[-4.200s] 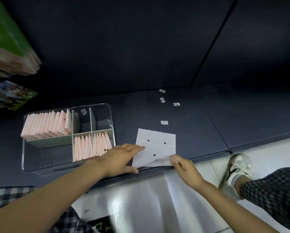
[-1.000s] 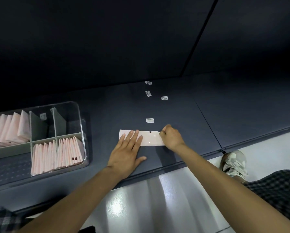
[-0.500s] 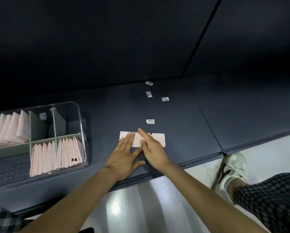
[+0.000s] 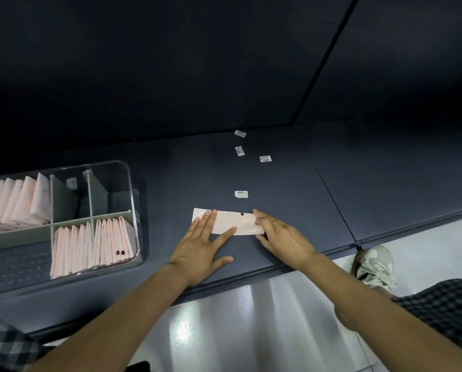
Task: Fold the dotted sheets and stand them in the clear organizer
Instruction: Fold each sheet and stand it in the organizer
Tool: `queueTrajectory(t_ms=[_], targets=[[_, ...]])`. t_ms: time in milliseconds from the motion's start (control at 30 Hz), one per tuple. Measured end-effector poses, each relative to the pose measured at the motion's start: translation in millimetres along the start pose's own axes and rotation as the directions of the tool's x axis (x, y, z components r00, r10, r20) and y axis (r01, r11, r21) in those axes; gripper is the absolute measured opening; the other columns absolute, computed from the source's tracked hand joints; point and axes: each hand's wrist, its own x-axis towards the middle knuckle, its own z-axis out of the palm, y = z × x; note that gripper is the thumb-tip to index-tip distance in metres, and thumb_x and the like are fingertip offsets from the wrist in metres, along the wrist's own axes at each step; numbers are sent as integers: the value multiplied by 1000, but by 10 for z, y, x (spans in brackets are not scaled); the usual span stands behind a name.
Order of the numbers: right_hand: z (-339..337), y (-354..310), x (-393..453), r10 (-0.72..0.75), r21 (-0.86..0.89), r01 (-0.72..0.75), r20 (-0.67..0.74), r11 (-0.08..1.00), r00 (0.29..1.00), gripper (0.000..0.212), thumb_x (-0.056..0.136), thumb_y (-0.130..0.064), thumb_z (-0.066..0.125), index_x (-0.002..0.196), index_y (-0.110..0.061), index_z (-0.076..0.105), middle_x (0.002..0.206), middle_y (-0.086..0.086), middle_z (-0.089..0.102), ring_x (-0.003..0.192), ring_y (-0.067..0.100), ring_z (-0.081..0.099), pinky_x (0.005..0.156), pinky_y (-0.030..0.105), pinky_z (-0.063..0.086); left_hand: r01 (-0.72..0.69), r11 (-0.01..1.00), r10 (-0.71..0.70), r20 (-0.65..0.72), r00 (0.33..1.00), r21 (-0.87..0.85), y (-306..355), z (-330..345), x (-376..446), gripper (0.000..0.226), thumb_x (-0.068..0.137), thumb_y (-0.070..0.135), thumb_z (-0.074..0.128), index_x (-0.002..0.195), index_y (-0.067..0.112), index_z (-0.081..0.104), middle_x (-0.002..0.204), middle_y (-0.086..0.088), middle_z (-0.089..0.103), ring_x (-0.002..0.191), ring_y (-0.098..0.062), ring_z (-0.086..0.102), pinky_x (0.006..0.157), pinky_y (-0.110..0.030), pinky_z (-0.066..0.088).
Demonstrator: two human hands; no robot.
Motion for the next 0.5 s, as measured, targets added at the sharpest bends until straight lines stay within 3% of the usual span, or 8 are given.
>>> queueTrajectory(t_ms=[67,133,233,300,333,400,500], targets=[[-46,-1,57,-110,-120,103,-55,987,992,31,59,-5,84,87,-6,70,109,9,70,87,22,71,48,29,56,1,1000,-1,7,1000,-24,6,-30,4,68,91,67,24,149,40,0,156,-15,-20,143,-25,-22,116,-34,-17],[-85,-24,109,-207,-183,188,-88,965,974,25,52,-4,84,73,-9,71,94,6,74,81,21,72,55,28,56,25,997,-25,0,1000,-67,21,-59,9,66,91,66,28,149,39,10,157,-14,-16,145,-24,-19,116,-35,-16],[-145,-116,103,-277,-121,260,-160,958,947,16,58,-8,79,69,-10,69,88,1,74,78,19,70,69,26,54,79,989,-89,-71,994,-127,66,-127,-32,56,91,59,42,141,35,35,159,-12,-1,147,-24,-8,117,-39,-11],[-133,-252,34,-296,-45,293,-206,955,933,13,61,-9,75,71,-10,68,89,-1,73,82,18,69,76,26,53,115,978,-143,-164,976,-173,102,-192,-91,47,85,49,61,126,26,56,153,-17,25,144,-31,16,118,-44,6],[-116,-339,-8,-290,7,300,-230,954,929,11,63,-8,73,73,-10,68,88,-1,73,82,18,69,78,25,53,123,975,-164,-226,960,-185,118,-203,-113,41,77,41,73,113,22,66,143,-19,42,136,-35,35,113,-48,23],[-61,-531,-97,-261,112,298,-260,948,930,6,71,-9,66,77,-9,69,86,-2,72,78,18,68,80,27,49,128,968,-196,-333,922,-216,151,-188,-157,33,59,27,89,88,19,75,116,-15,64,106,-38,61,87,-48,48],[-14,-714,-181,-184,262,239,-216,935,959,16,84,-22,59,89,-11,69,91,-4,72,83,14,65,83,23,43,167,938,-279,-374,884,-304,215,-127,-220,29,54,12,89,78,24,77,101,-7,68,89,-35,63,68,-40,48]])
